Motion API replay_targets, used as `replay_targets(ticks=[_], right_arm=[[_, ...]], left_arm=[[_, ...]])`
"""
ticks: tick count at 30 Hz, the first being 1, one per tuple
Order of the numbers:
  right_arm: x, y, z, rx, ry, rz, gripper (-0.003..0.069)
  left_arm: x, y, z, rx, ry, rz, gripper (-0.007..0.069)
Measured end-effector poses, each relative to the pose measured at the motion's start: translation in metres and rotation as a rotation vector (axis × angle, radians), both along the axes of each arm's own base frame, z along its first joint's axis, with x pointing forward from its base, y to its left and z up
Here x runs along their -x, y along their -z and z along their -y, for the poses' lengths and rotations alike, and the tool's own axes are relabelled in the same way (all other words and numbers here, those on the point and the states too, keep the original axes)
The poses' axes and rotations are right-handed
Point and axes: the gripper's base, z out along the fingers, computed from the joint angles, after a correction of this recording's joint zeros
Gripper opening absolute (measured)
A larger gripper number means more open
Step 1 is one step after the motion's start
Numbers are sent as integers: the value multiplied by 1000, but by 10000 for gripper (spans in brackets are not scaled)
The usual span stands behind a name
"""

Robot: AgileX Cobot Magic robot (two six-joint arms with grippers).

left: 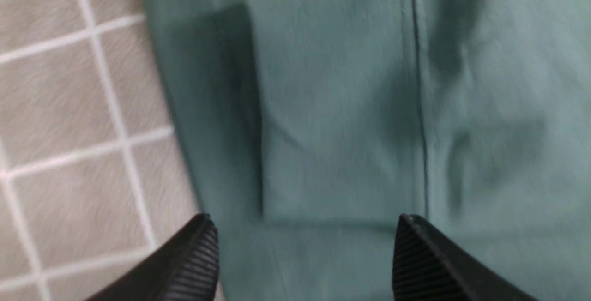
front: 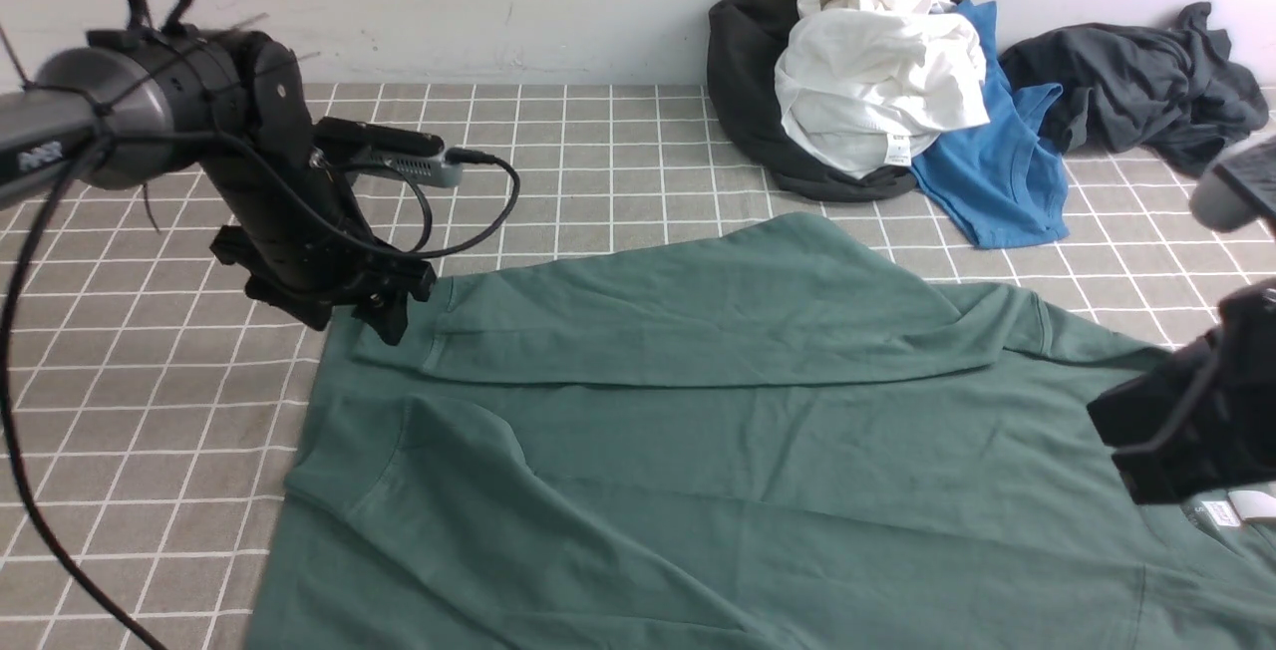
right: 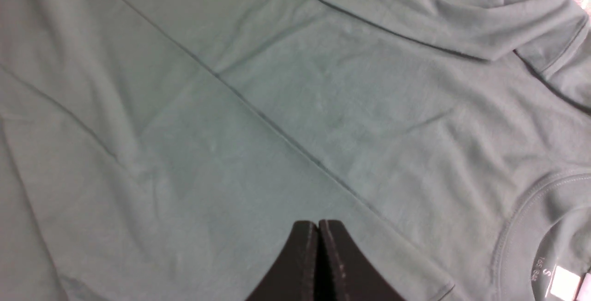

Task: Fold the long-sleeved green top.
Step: Use the left arm to clamp the cuff farthest from it, then use the left arm to drag and drop the cuff onto the cuff closest to the left arm

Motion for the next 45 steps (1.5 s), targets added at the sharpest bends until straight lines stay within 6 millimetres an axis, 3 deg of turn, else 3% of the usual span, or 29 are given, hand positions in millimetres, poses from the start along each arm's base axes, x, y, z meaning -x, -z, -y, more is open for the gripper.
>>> replay_targets(ticks=[5, 8, 13, 18, 21, 24, 27, 28, 29, 30, 34, 35, 38, 39, 40, 45], right_arm=[[-15, 11, -5, 17, 0, -52, -15], [-18, 17, -6, 24, 0, -73, -15], [-22, 21, -7, 29, 1, -88, -15], [-24, 22, -8, 29, 2, -89, -15], [-24, 22, -8, 29, 3, -88, -15], [-25, 22, -8, 29, 0, -81, -15], [-26, 21, -8, 28, -2, -67, -15], [-26, 21, -8, 28, -4, -62, -15], [-26, 21, -8, 28, -4, -61, -15], [-26, 20, -8, 28, -5, -59, -15], [-26, 20, -8, 29, -7, -61, -15], [-26, 19, -8, 31, -9, -64, -15], [-26, 16, -9, 26, -11, -65, -15], [-26, 15, -9, 25, -11, -66, -15], [-26, 14, -10, 12, -9, -68, -15], [-25, 14, -10, 5, -10, -85, -15]], left_arm=[[-12, 22, 1, -1, -2, -20, 465], [-14, 22, 2, 2, -3, -9, 441], [-14, 21, 3, 22, -13, -6, 300], [-14, 21, 5, 34, -2, -6, 82], [-14, 21, 5, 33, 15, -7, 32], [-10, 7, 7, 55, 14, -3, 23], [0, -24, 10, 120, 1, 13, 23], [9, -48, 12, 157, 3, 41, 23], [11, -51, 13, 168, 2, 42, 23], [29, -87, 14, 211, 8, 96, 23], [66, -118, 10, 264, -4, 123, 23], [87, -123, 4, 279, -20, 118, 23], [136, -112, -2, 298, -56, 78, 23], [139, -111, -3, 299, -58, 76, 23], [163, -96, -4, 311, -88, 64, 23], [200, -58, -10, 301, -155, 55, 24]])
